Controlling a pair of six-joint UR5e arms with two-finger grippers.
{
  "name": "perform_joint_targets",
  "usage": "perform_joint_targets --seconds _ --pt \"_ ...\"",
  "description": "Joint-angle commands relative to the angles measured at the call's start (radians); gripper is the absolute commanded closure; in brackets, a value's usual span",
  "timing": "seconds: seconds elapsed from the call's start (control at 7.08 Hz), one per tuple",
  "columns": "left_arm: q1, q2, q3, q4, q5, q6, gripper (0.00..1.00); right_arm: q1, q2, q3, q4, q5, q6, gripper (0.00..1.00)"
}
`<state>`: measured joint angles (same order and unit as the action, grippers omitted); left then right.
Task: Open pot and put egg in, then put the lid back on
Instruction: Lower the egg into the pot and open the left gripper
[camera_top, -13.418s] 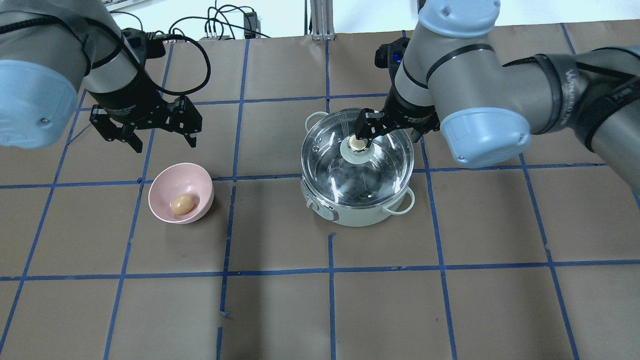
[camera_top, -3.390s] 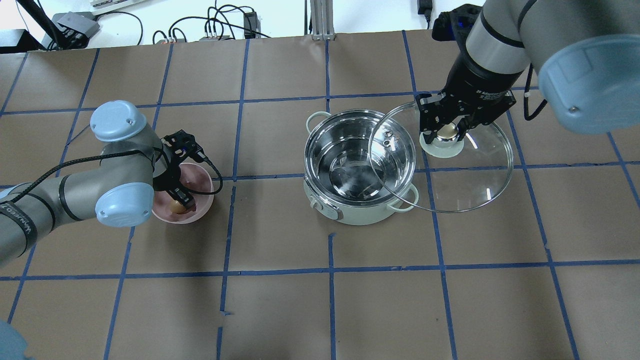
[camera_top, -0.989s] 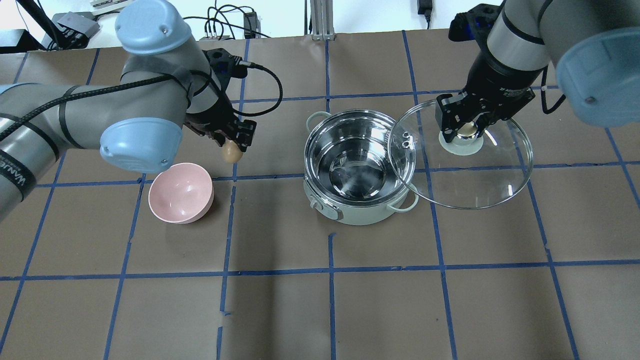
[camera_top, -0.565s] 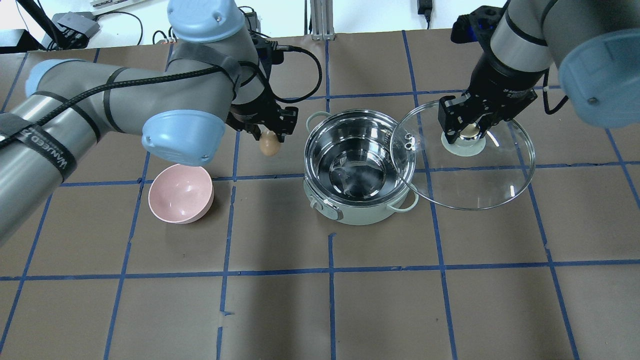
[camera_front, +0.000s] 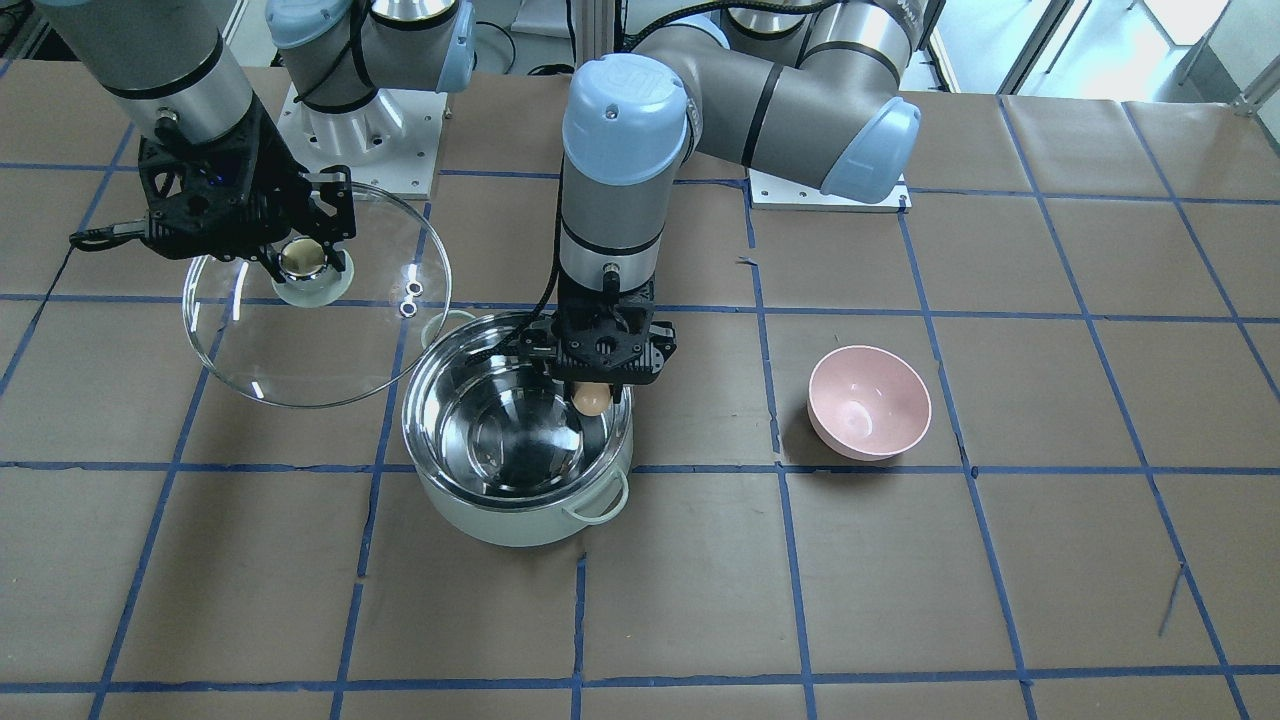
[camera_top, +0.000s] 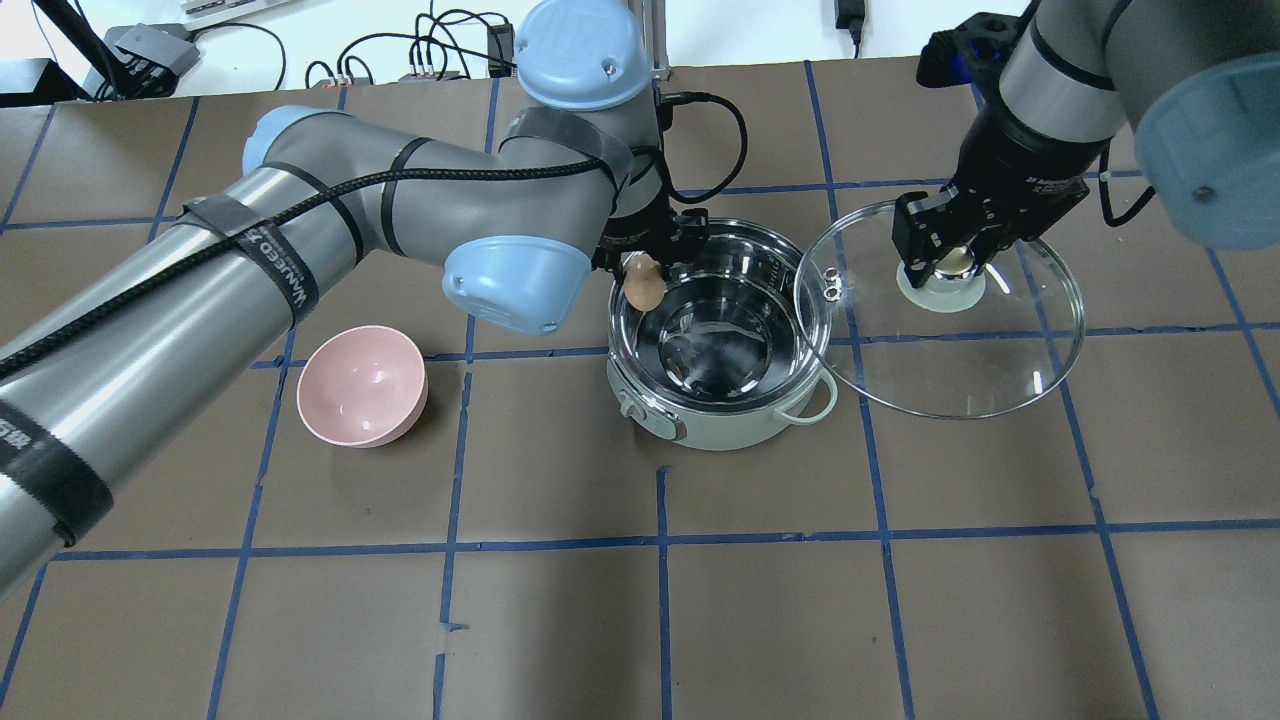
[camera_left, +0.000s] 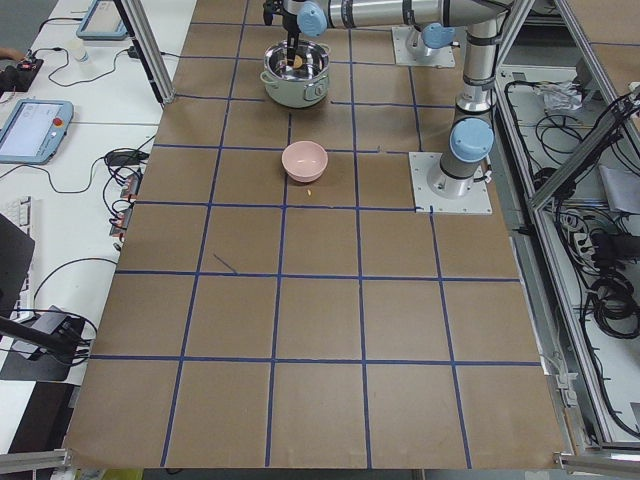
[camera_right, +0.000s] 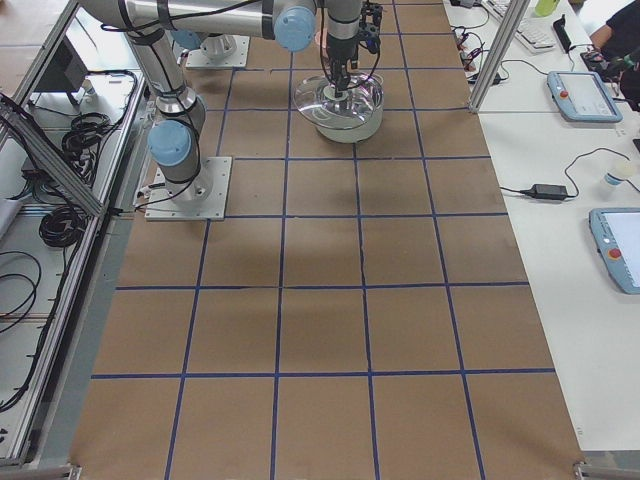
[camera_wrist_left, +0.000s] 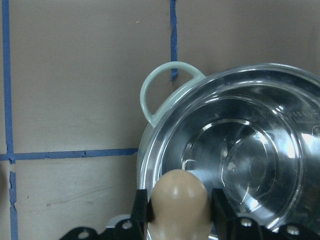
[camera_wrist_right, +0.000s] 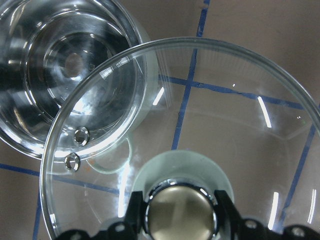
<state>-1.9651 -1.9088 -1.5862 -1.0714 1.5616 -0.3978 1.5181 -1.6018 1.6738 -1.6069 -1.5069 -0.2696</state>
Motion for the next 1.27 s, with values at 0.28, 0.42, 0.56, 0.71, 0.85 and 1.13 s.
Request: perform_joint_targets --seconds 0.28,0.42,0.56,0.71,0.85,1.13 --pt "-0.028 -0.065 -0.02 0.068 0.005 -0.015 0.88 -0.012 -0.003 0.024 0.001 0.001 -0.013 0.91" --pt "-0.026 -0.078 -0.024 0.08 0.006 -0.01 0.86 -0.012 -0.003 0.026 0.001 0.001 -0.01 0.91" --pt "-0.028 -0.081 -0.024 0.087 0.008 -0.007 0.81 -0.01 -0.003 0.026 0.001 0.001 -0.007 0.91" --pt "-0.028 -0.084 -0.026 0.087 0.008 -0.007 0.8 -0.007 -0.003 0.024 -0.001 0.005 0.0 0.91" --pt "-0.029 -0.082 -0.026 0.088 0.012 0.0 0.61 -0.007 -0.003 0.024 -0.001 0.005 -0.002 0.91" --pt "-0.029 -0.081 -0.031 0.088 0.015 0.001 0.45 -0.007 -0.003 0.026 0.002 0.008 0.0 0.91"
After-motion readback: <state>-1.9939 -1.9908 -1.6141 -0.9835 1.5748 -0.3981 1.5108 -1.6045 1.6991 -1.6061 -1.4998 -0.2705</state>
